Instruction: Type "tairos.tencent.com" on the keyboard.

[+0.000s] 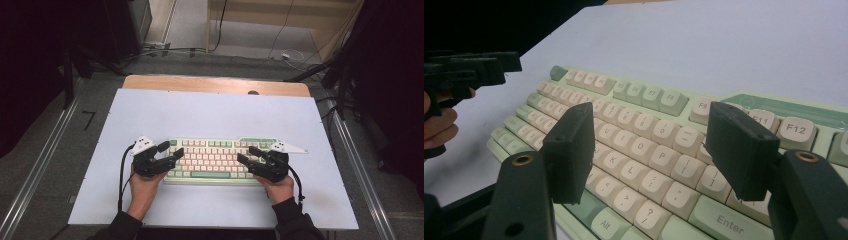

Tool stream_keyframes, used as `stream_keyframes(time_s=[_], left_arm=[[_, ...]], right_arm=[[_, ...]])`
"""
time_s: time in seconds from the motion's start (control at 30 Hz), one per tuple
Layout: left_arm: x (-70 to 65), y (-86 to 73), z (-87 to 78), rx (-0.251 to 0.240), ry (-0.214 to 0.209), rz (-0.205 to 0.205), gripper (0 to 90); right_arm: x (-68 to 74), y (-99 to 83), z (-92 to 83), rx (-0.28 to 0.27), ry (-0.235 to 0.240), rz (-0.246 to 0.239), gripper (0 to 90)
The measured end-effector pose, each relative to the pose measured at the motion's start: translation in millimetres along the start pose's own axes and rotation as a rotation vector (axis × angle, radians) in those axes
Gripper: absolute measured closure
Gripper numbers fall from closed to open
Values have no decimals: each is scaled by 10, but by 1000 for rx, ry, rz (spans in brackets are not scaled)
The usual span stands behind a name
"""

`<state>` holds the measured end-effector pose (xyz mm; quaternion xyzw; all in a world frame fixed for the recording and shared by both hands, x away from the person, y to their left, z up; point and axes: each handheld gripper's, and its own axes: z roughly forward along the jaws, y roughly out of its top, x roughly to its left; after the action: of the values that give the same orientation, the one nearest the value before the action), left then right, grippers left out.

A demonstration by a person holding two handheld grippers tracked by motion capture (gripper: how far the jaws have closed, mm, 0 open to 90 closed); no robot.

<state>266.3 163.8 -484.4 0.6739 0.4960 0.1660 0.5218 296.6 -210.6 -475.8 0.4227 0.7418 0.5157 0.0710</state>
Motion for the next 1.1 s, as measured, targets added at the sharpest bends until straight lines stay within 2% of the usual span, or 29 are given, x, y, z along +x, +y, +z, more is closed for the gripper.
stream_keyframes(time_s=[0.1,0.27,0.37,0.4,0.43,0.57,0.67,0.73,1.1], left_arm=[[36,-14,0,3,3,-21,355],[16,-28,19,11,2,-13,357],[6,-32,23,13,0,-11,363],[6,-32,22,12,0,-12,365],[8,-32,20,14,-1,-11,367],[6,-33,19,14,-3,-10,380],[6,-34,18,16,-5,-10,388],[8,-34,19,15,-5,-11,390],[5,-37,22,20,-9,-7,411]], right_arm=[[5,3,17,0,-1,-6,350],[27,25,79,1,-12,-18,418],[73,47,137,15,-25,-47,552],[98,57,172,31,-39,-68,639],[112,62,197,41,-49,-82,689],[199,86,346,120,-96,-142,852],[236,70,456,182,-116,-170,872],[239,55,500,205,-123,-178,872],[222,56,530,211,-126,-184,874]])
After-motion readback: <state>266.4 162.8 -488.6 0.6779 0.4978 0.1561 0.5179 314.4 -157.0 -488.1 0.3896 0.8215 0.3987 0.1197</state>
